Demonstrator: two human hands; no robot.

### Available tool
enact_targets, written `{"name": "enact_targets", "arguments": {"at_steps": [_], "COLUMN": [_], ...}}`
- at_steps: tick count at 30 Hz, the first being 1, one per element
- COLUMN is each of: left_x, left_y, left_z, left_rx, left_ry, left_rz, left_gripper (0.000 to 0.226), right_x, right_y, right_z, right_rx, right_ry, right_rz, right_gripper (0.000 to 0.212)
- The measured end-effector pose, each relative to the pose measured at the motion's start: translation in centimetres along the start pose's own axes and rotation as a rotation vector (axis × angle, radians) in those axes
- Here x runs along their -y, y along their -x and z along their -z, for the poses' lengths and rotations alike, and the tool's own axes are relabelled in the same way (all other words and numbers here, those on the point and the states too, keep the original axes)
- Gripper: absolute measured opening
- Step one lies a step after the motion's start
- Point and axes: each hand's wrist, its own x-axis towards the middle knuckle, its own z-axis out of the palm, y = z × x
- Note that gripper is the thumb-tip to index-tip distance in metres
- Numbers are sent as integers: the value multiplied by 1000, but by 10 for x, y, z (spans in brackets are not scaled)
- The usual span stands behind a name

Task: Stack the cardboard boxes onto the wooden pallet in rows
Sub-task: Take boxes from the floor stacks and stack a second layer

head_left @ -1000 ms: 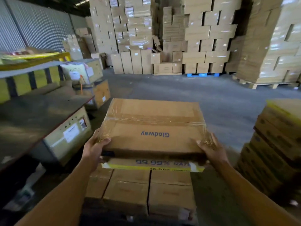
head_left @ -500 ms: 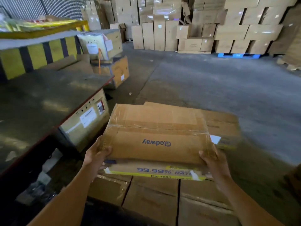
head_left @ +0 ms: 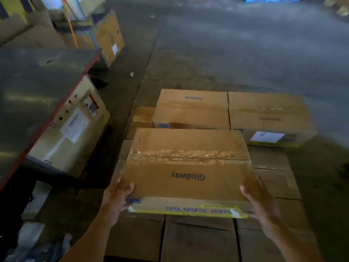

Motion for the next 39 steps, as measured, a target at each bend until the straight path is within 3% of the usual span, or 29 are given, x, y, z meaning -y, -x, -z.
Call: {"name": "enact_targets", "arguments": {"at_steps": [3, 10, 14, 19, 22, 25, 31, 33, 36, 39], "left_x": [16, 48, 59, 73, 79, 82, 100, 104, 103, 92], "left_y": [-54, -152, -186, -210, -219, -229, -234, -236, -238, -227], "left_z": [-3, -25, -39, -51, -55, -61, -72, -72, -72, -74], "left_rx": [35, 71, 93, 108, 115, 128, 150, 152, 123, -3], "left_ry": [12, 80, 95, 125, 133, 137, 134, 133, 28, -351], "left_rz": [52, 16, -11, 36, 40, 29, 34, 34, 14, -104], "left_gripper": [73, 71, 64, 67, 69, 71, 69, 72, 76, 79], "right_x": [-13, -35, -50, -60, -66, -75, -89, -93, -92, -83], "right_y": [-23, -100, -138, -165, -175, -181, -189, -192, -195, -194], "right_z": [-25, -63, -75, -85, -88, -89, -87, -87, -85, -78], "right_rx": [-78, -129, -177, -149, -159, -184, -197, -204, -199, -187], "right_ry": [-80, -62, -84, -39, -56, -28, -41, -19, 112, 323], "right_rz": [-69, -38, -19, 14, 22, 3, -14, -7, 46, 78], "right_gripper": [90, 60, 64, 60, 73, 54, 65, 58, 49, 56]}}
